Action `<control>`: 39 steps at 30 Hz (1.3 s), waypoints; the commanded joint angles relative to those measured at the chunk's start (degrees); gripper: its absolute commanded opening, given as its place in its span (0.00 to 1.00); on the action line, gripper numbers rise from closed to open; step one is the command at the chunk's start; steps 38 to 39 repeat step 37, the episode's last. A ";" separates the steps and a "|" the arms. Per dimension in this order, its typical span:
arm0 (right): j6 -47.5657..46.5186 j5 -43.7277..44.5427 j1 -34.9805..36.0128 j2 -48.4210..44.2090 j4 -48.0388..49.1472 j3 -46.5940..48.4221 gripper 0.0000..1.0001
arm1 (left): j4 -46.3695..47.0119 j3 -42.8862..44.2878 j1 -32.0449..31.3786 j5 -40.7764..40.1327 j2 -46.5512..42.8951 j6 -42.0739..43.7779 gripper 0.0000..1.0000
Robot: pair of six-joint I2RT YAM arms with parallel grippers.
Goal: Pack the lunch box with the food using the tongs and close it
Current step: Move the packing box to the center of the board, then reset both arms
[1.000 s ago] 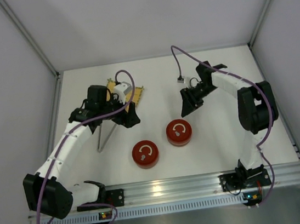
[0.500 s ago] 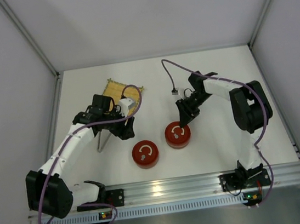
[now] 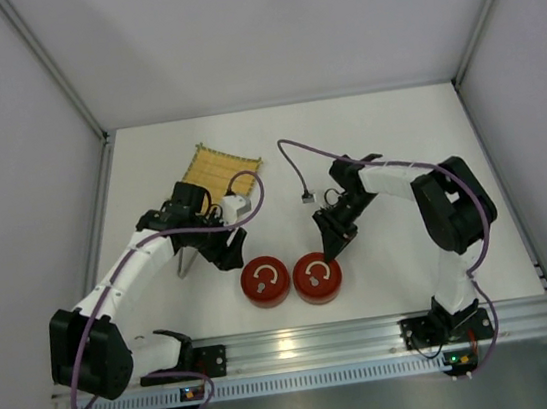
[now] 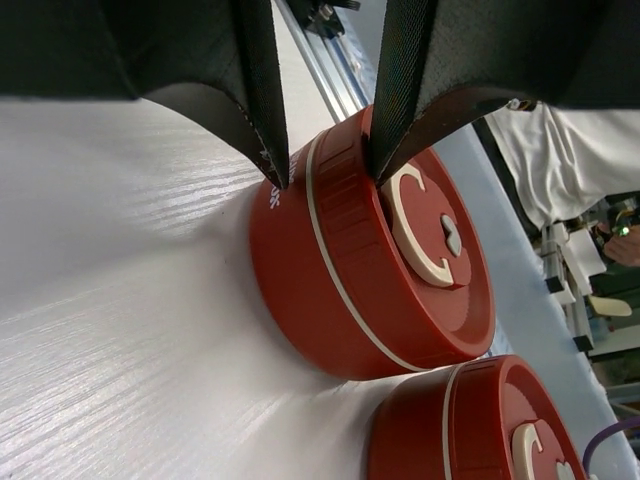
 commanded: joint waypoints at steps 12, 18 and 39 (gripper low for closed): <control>2.03 1.75 -6.74 -4.68 3.63 10.51 0.73 | 4.01 6.65 6.79 2.61 -2.49 -9.40 0.98; 5.10 1.22 -15.44 -12.67 5.47 14.56 0.99 | 1.55 17.28 12.24 1.29 4.63 -16.34 0.98; 8.36 10.54 -32.15 -32.81 17.16 -6.71 0.99 | 8.32 9.74 33.17 2.44 -1.34 -16.97 0.98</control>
